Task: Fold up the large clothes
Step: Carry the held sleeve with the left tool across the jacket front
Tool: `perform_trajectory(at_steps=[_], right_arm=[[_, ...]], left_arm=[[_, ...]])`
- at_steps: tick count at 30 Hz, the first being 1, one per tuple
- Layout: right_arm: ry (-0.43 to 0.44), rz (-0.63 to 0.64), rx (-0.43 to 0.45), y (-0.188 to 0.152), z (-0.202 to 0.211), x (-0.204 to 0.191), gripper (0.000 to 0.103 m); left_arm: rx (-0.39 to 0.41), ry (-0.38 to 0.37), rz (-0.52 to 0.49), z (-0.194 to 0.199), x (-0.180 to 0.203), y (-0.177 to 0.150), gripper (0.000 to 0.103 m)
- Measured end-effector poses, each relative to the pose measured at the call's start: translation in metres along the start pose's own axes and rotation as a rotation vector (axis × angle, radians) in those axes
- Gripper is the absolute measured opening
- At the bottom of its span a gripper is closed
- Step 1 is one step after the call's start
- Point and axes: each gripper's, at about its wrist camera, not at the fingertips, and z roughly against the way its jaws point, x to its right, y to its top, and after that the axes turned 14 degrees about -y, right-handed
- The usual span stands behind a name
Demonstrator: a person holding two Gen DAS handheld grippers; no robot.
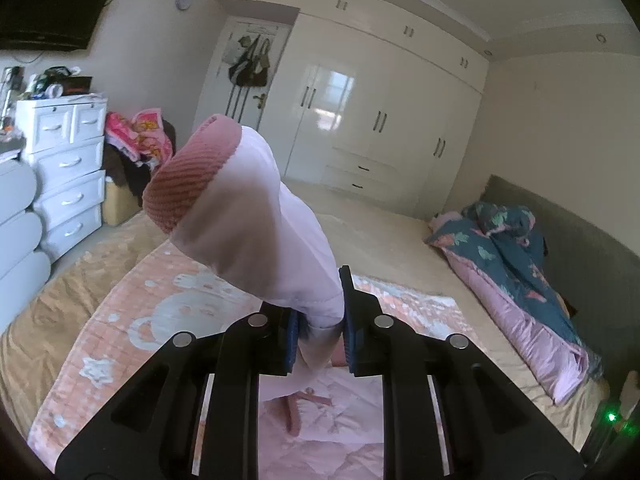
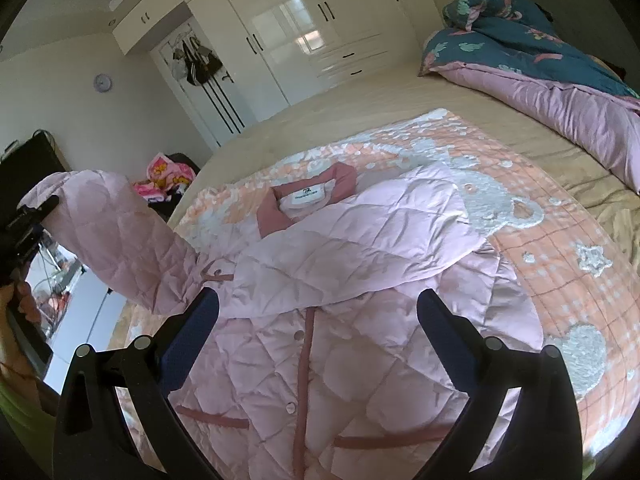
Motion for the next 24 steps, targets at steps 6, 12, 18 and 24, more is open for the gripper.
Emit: perform_trajectory(at_steps=[6,12,18,24], right_arm=[[0.008,-0.043,0.002,0.000,0.002,0.021,0.099],[0.010,-0.078,0.004,0.001,0.003,0.041,0.099],[0.007,-0.110,-0.001,0.000,0.004,0.061,0.099],[-0.004,-0.151,0.004,0.000,0.005,0.082,0.099]], left_arm=[[-0.040,-0.025,-0.037,-0.019,0.026,-0.011,0.010],[-0.080,-0.053,-0.073,-0.038,0.051,-0.024,0.010],[-0.130,-0.081,-0.106,-0.062,0.073,-0.044,0.010],[-0.197,-0.111,-0.147,-0.088,0.095,-0.070,0.010]])
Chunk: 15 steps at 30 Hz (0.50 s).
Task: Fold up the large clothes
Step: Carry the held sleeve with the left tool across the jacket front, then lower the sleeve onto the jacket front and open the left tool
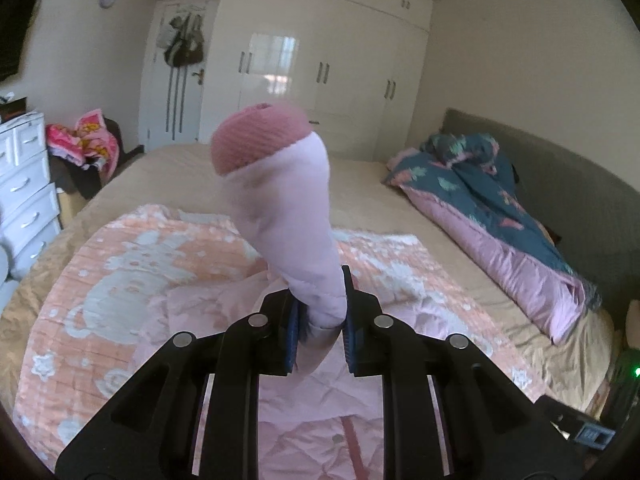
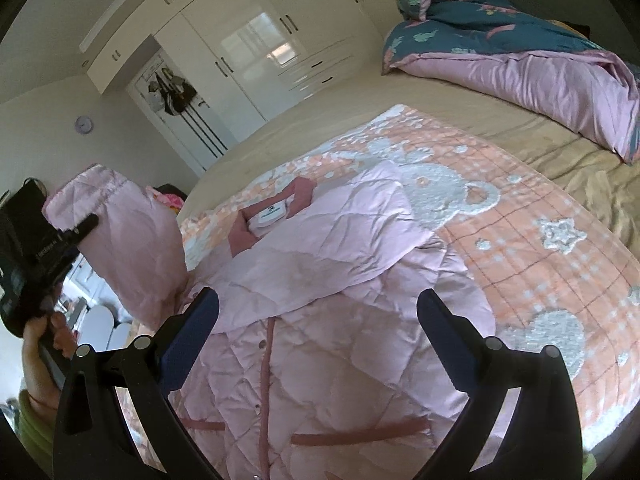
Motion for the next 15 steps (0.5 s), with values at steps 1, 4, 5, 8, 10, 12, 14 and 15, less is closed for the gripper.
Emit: perform_trajectory(at_steps=[1,4,5,8,10,12,14,15], right_arm=[[-0.003,-0.007,-0.001,0.001,-0.001,0.003,0.099],[-0.008,-0.016,-0.007,0.002,-0.004,0.009,0.099],[-0.010,-0.020,-0.010,0.001,-0.005,0.011,0.099],[-0.015,-0.032,-0.016,0.000,-0.009,0.015,0.099],[-0.020,-0.048,-0.023,0.000,-0.011,0.020,0.099],[-0.025,-0.063,-0.029,0.000,-0.013,0.024,0.099],[-0.033,-0.081,-0.039,0.000,-0.016,0.030,0.099],[-0.039,-0.094,-0.045,0.001,-0.017,0.034,0.099]], left_arm=[[-0.013,-0.005,-0.006,-0.005,0.003,-0.003,0.010],[-0.046,-0.018,-0.016,-0.018,0.009,-0.013,0.010],[-0.057,-0.022,-0.020,-0.022,0.010,-0.016,0.010],[-0.098,-0.038,-0.044,-0.038,0.018,-0.031,0.010],[-0.136,-0.053,-0.062,-0.048,0.023,-0.042,0.011],[-0.167,-0.068,-0.071,-0.057,0.026,-0.051,0.012],[-0.197,-0.073,-0.081,-0.066,0.031,-0.060,0.013],[-0.211,-0.076,-0.087,-0.070,0.033,-0.064,0.013]])
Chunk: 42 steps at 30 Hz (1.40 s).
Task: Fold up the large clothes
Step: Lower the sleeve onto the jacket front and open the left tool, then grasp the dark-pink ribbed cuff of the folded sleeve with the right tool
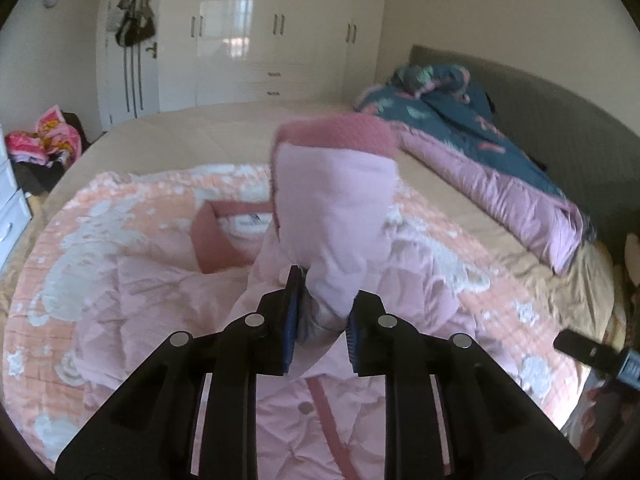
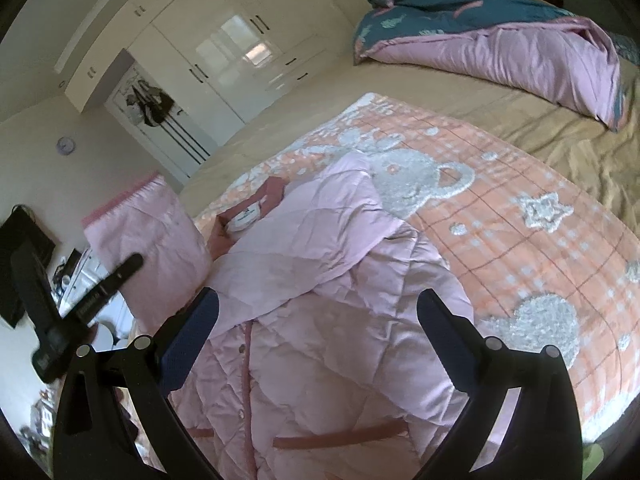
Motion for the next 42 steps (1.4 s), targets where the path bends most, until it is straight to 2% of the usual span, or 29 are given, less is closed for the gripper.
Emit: perform_trajectory(at_steps=[8,11,13,17,19,22,23,25,27,28,30,32,35,42], right_arm=[[-0.025,-0.066,-0.004,0.005,0.000,0.023,0.099],[-0.031,-0.080,-0.004,0.007,0.001,0.029,0.099],[-0.036,-0.085,-0.002,0.008,0.002,0.032,0.099],[-0.041,-0.093,-0.004,0.009,0.002,0.037,0.099],[-0.042,-0.097,-0.005,0.009,0.002,0.038,0.099],[-0.044,-0.098,-0.009,0.009,0.001,0.038,0.099],[-0.043,-0.097,-0.011,0.009,0.001,0.037,0.099],[-0.042,-0.095,-0.016,0.008,-0.001,0.036,0.099],[-0.038,-0.089,-0.023,0.007,-0.002,0.033,0.099],[-0.037,-0.085,-0.024,0.007,-0.004,0.032,0.099],[-0.039,-0.077,-0.028,0.006,-0.005,0.029,0.099],[-0.039,-0.071,-0.033,0.004,-0.008,0.025,0.099],[-0.035,-0.055,-0.053,0.000,-0.015,0.018,0.099],[-0.004,0.026,-0.129,-0.021,-0.040,-0.021,0.099]], left_arm=[[-0.139,-0.009,-0.057,-0.043,0.020,-0.025,0.019],[-0.181,-0.008,-0.076,-0.055,0.027,-0.033,0.024],[-0.209,-0.020,-0.077,-0.062,0.030,-0.037,0.035],[-0.269,-0.011,-0.092,-0.072,0.036,-0.043,0.041],[-0.303,-0.004,-0.099,-0.076,0.037,-0.048,0.053],[-0.337,-0.001,-0.097,-0.076,0.037,-0.054,0.065],[-0.342,-0.004,-0.095,-0.075,0.036,-0.055,0.066],[-0.355,-0.011,-0.093,-0.071,0.035,-0.059,0.077],[-0.366,-0.030,-0.082,-0.067,0.034,-0.062,0.081],[-0.369,-0.045,-0.068,-0.064,0.032,-0.063,0.087],[-0.370,-0.096,-0.024,-0.054,0.029,-0.065,0.092],[-0.362,-0.124,-0.008,-0.045,0.027,-0.067,0.092],[-0.343,-0.119,-0.003,-0.029,0.019,-0.070,0.093],[-0.262,-0.009,0.072,0.007,-0.031,-0.060,0.094]])
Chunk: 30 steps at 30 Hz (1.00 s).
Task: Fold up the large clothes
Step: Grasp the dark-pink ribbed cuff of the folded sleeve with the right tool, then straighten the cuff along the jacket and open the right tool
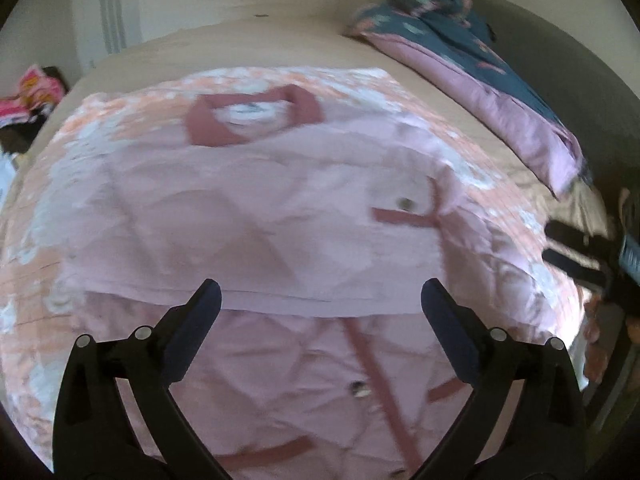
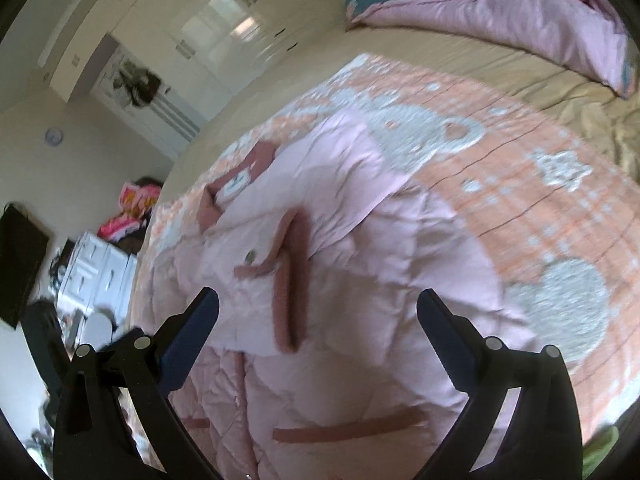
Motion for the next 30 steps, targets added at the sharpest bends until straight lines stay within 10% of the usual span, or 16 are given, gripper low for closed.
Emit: perform_trajectory(at_steps=[18,26,30], right_arm=[[-0.006,0.064,-0.123,-0.017,-0.091,-0.066,0.098],[-0.013,0.155,-0.097,-0.026,-0.103,-0.079,0.024],[0.012,0.262,0.021,-0.016,-0.075,-0.100,0.014]], left_arm=[[0.160,0.112,0.176,0.067,-0.097,-0.002,0.094],[0.182,0.114,0.251,0.067,-0.128,-0.009,0.094],[0.183,0.110,0.271,0.065,-0.135,-0.010,0.094]])
